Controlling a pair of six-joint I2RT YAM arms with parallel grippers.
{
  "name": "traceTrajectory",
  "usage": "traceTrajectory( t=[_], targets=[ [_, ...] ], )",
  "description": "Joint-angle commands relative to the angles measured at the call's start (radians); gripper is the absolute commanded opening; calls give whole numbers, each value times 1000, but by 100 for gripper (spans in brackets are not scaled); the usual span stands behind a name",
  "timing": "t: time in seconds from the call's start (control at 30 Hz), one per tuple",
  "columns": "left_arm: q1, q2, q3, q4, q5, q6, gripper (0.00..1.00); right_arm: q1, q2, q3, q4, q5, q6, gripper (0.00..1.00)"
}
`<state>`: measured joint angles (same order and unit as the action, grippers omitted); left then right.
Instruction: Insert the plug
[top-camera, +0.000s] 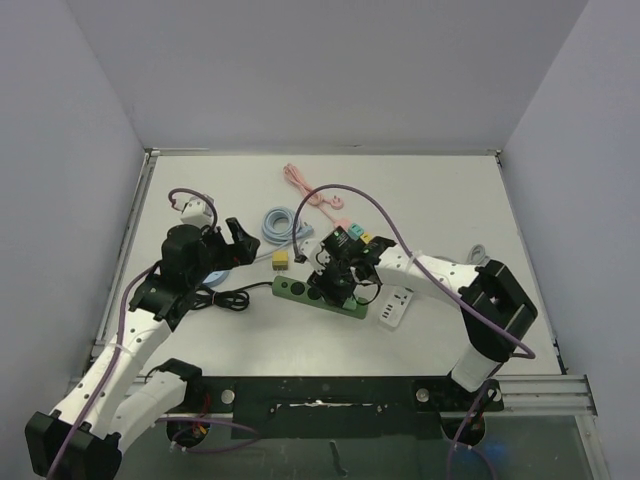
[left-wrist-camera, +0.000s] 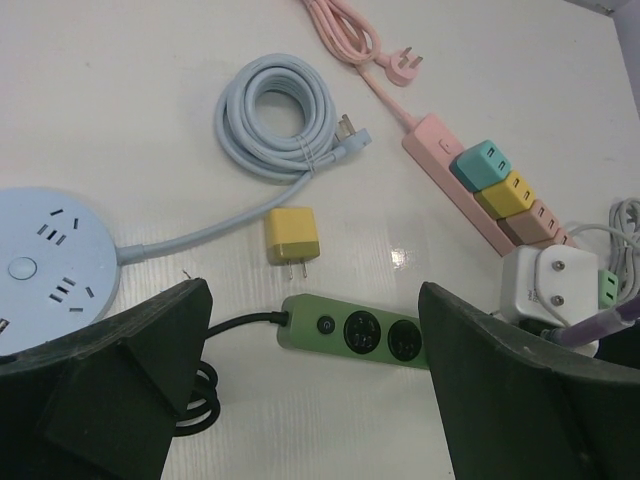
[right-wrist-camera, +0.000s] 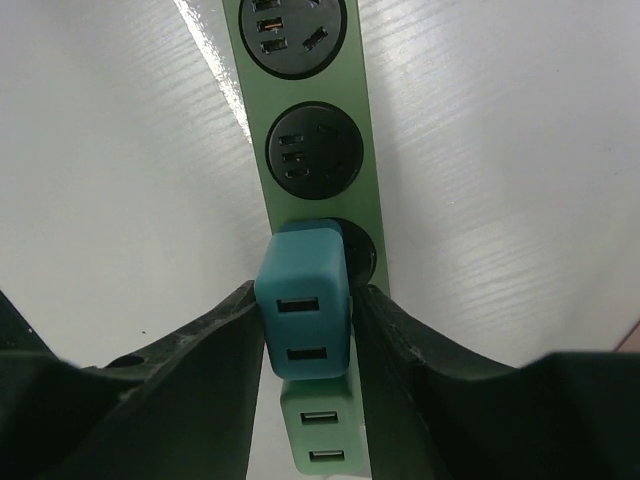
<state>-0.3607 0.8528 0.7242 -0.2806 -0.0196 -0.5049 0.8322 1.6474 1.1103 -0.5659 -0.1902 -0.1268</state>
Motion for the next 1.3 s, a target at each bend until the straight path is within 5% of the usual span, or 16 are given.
traceTrajectory(
  t=[0.0, 0.2, 0.77, 1.07, 1.27],
  targets=[
    [12, -5, 8, 74, 37, -30, 85, 1, 29, 70, -19, 32, -41, 34],
    [12, -26, 0, 68, 22, -37, 85, 0, 98, 90, -52, 76, -76, 0],
    [22, -52, 5, 19, -118, -69, 85, 33, 383, 198, -273, 459, 98, 0],
    [25, -30, 8, 16, -118, -68, 85, 48, 290, 206, -220, 331, 105, 0],
    [25, 31, 5, 32, -63, -96, 85, 47, 90, 244, -141, 201, 150, 38]
  ],
)
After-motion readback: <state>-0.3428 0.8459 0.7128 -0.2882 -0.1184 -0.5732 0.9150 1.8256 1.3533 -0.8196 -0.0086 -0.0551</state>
